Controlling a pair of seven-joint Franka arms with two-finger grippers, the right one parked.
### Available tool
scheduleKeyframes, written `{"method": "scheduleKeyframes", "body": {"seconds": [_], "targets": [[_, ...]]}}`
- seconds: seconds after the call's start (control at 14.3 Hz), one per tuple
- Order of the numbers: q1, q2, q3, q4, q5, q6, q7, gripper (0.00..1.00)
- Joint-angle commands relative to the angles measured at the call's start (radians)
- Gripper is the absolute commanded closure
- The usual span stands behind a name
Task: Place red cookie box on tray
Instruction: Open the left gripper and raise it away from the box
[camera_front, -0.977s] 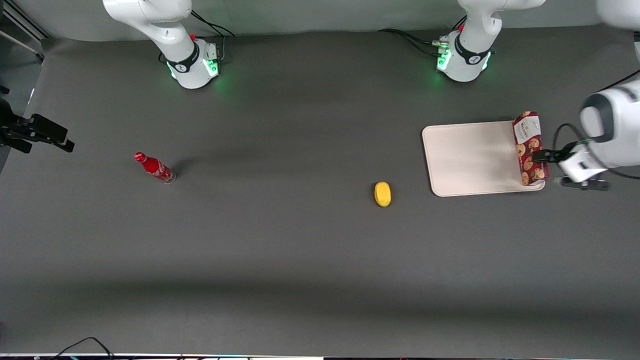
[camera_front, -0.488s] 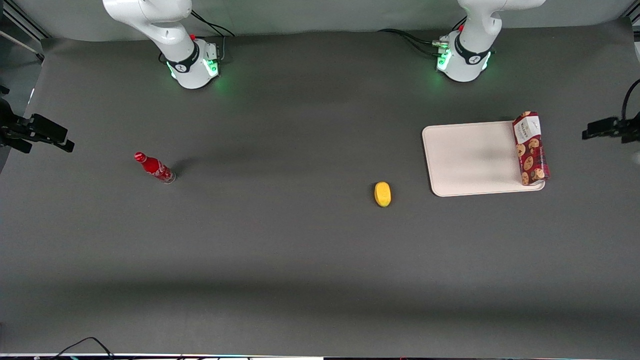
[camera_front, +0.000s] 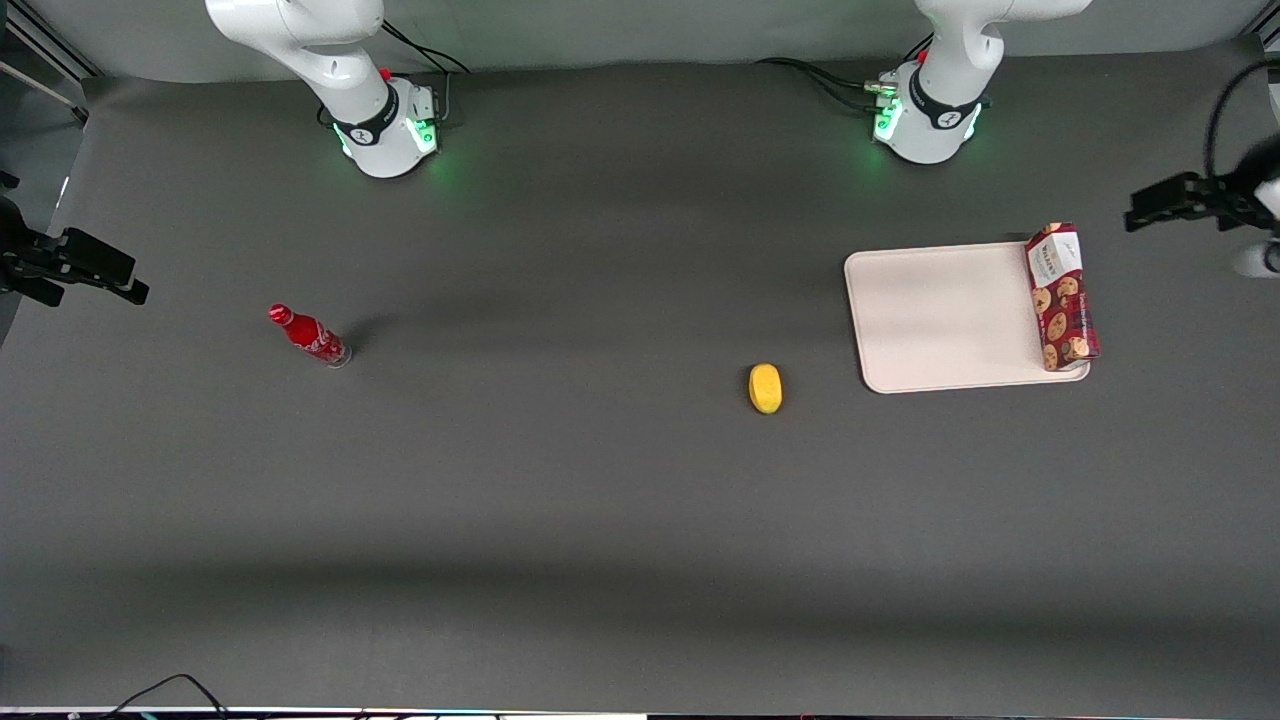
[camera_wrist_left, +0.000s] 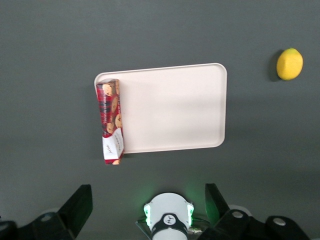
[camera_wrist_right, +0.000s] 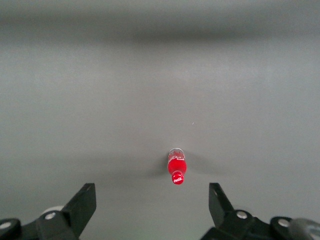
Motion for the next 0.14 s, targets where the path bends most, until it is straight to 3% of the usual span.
{"method": "scheduleKeyframes", "body": {"seconds": [0.0, 0.07], "targets": [[0.0, -0.012, -0.055, 0.011, -0.002, -0.023, -0.031, 0.0], [-0.002, -0.009, -0.056, 0.015, -0.002, -0.025, -0.031, 0.0]]}}
